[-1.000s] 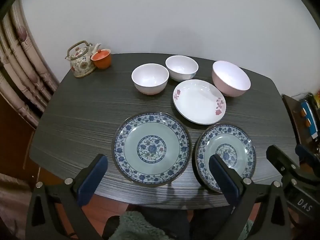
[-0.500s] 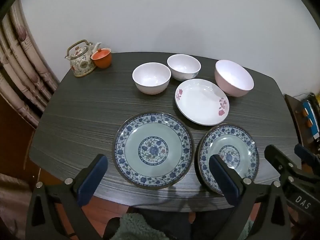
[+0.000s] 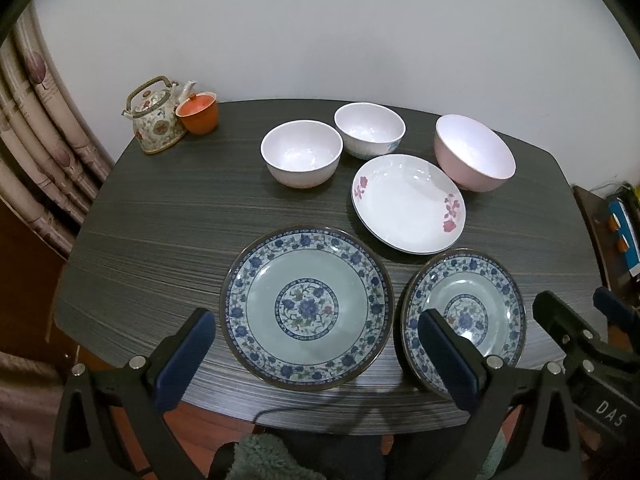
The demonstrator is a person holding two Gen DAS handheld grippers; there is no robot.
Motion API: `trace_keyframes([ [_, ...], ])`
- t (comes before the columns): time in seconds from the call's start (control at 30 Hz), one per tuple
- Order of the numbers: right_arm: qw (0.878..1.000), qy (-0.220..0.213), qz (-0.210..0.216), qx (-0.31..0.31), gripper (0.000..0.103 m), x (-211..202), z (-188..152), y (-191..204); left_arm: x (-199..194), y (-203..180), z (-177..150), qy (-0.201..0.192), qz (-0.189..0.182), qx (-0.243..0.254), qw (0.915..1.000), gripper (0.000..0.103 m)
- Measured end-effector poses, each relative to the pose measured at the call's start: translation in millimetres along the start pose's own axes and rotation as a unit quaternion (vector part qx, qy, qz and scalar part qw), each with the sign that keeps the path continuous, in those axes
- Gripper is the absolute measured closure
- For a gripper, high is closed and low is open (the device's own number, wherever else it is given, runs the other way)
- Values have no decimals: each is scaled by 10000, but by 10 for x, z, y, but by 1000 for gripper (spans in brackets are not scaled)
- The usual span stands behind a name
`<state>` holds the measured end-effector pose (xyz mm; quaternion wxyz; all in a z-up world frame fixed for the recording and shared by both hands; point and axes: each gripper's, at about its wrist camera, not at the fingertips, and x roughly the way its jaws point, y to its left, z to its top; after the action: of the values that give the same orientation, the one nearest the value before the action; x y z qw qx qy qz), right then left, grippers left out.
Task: Organize plates and bowls
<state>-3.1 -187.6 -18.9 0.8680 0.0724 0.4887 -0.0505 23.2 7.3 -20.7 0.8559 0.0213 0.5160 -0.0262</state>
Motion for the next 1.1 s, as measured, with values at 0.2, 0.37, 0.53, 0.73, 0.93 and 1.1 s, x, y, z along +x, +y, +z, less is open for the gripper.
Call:
trace_keyframes([
  [0.2,10000,25,18,-16,0,22,17,19,13,-5,-1,-7,-6,-13,10000,0],
  [0.37,10000,24,22,-9,0,27,9,29,23,11,-5,7,-3,-39,10000,0],
  [0.53,10000,50,43,-1,0,32,10,29,27,10,-10,16,2,-33,10000,0],
  [0.73,10000,35,70,-5,0,46,-4,30,34,5,-10,34,10,-26,10000,0],
  [0.93,9999,32,102,1,0,32,6,37,21,-34,9,17,20,27,10000,0],
  [1.1,9999,34,95,9,0,31,8,31,21,-40,12,22,25,34,10000,0],
])
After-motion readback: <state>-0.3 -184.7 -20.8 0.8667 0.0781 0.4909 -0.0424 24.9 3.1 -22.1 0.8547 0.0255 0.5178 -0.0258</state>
